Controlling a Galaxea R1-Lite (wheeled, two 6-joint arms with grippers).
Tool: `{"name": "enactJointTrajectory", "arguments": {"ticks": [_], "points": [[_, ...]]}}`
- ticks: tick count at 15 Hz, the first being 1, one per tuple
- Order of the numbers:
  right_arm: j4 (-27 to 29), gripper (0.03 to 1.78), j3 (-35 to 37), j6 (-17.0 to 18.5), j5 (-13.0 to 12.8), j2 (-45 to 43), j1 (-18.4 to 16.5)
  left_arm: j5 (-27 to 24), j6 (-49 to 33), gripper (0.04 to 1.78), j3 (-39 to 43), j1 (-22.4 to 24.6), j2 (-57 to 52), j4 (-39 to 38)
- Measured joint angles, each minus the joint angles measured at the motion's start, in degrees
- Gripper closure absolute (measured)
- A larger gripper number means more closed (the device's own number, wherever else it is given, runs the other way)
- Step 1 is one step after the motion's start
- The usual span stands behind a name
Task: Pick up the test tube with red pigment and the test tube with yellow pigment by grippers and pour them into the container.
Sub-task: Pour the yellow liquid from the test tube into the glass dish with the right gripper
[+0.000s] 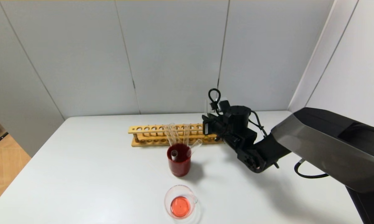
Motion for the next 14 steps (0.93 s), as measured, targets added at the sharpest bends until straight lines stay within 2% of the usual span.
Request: {"name": "enactJointTrajectory", "arguments": {"ticks": [9,14], "points": [[-0.05,1.49,0.15,0.72,-0.09,-6.34,-0.98,-0.02,0.00,0.07,0.00,-0.02,0.00,0.00],[0.26,1.49,0.11,0.83,0.72,-11.35,-0.94,0.02,0.00,0.07,0.00,0.00,0.00,-0.02]]}}
